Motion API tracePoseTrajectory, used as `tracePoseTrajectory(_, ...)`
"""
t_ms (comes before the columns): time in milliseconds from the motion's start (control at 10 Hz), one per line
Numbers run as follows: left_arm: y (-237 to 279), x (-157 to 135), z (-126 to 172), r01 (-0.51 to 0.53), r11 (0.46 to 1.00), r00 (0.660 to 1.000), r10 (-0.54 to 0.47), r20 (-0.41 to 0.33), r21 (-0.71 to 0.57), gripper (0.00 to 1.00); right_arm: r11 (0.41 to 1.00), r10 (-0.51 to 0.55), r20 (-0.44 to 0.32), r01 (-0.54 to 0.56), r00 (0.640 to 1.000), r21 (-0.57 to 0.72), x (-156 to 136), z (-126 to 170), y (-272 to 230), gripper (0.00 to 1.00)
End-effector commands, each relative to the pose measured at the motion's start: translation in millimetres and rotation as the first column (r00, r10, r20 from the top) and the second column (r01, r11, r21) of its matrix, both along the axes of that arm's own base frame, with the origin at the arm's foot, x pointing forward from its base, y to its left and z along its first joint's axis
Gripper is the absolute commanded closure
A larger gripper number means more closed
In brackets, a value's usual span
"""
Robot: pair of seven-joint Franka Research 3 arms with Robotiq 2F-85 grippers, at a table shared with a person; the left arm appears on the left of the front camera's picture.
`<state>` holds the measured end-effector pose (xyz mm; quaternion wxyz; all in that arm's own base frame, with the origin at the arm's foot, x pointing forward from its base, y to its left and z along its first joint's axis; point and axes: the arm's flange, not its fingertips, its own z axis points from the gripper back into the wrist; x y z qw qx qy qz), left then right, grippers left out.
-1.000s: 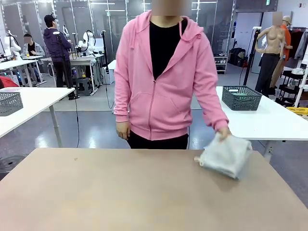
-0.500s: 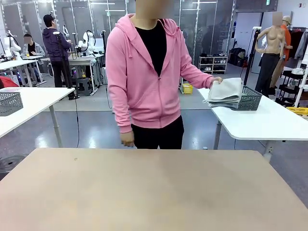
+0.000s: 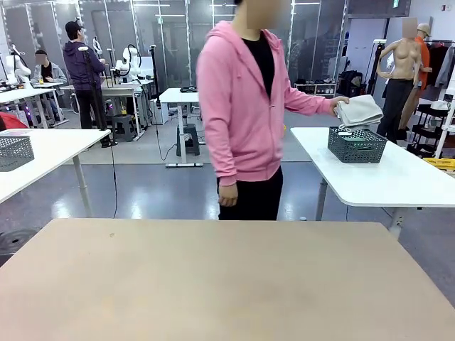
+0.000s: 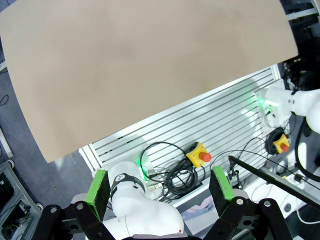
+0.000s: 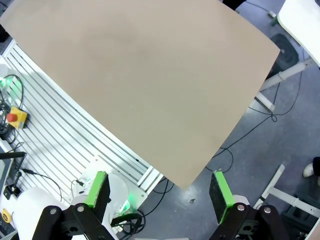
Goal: Fold the towels and place them in the basket.
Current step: Stack the folded Towel with hook on the right side of the table.
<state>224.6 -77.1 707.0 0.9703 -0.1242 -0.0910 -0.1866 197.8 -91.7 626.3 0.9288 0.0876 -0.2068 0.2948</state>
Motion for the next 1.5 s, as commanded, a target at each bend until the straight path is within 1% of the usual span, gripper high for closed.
tracePoseTrajectory(0,-0.1,-1.7,-1.4,0.018,1.0,1.0,-0.018,0.002,-0.002,0.0,1.0,-0.008,-0.004,0.008,1.0,0.009,0.7,0.5,0.0,0.0)
tracePoseTrajectory(1400,-0.1,-1.7,-1.4,0.018,1.0,1.0,-0.018,0.002,-0.002,0.0,1.0,-0.008,-0.004,0.008,1.0,0.009,0.7,0.5,0.0,0.0)
